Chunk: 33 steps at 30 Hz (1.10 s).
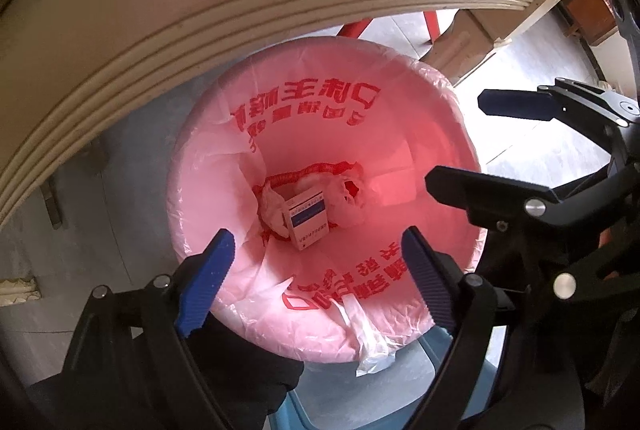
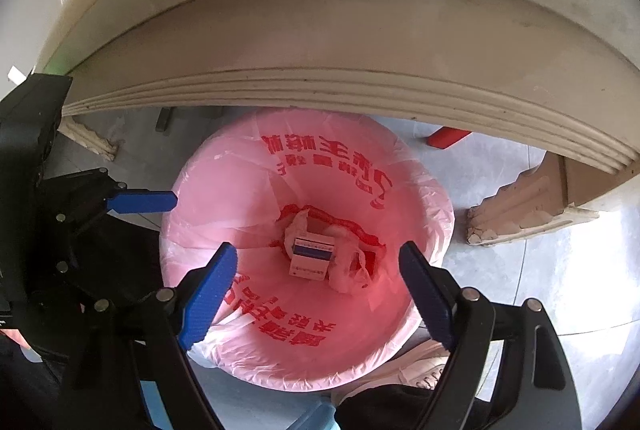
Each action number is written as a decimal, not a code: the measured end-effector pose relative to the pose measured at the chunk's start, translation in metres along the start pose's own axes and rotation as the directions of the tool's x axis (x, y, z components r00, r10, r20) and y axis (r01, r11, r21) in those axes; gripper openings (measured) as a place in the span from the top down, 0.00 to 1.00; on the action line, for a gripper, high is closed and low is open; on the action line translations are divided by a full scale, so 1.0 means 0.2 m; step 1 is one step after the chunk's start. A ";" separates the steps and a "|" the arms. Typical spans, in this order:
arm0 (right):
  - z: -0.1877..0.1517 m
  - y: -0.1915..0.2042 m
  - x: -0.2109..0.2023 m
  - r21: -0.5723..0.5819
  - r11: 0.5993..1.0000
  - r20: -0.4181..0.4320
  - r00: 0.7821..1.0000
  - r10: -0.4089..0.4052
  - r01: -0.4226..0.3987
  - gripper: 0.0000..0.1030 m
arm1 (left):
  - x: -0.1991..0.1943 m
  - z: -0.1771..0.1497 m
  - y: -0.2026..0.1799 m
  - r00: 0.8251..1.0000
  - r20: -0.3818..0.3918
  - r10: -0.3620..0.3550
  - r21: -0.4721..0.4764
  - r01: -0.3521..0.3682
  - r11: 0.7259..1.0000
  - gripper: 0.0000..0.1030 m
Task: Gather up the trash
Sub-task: 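Open the left tool to drop the medicine box while the right tool releases the red cube, then raise both open tools from the bin back above the table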
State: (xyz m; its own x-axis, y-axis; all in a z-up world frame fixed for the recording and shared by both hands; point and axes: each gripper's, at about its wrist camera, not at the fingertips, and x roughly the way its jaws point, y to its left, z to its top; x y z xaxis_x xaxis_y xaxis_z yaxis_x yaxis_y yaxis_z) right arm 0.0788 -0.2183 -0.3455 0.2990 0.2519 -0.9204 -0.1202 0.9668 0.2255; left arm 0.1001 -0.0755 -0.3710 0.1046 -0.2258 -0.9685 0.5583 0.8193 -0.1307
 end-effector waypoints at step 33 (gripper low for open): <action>0.16 0.06 -0.99 -0.001 1.000 0.338 0.941 -0.018 0.019 0.20 | -1.15 0.09 0.11 0.955 0.249 0.164 -0.183 -0.120 0.976 0.17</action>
State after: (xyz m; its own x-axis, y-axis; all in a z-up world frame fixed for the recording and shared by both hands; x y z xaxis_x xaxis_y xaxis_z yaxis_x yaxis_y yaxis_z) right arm 0.0487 -0.2548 -0.1494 0.6037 0.2342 -0.7620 -0.1150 0.9715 0.2074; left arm 0.1029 -0.0137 -0.1469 0.3962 -0.2121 -0.8933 0.3818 0.9229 -0.0498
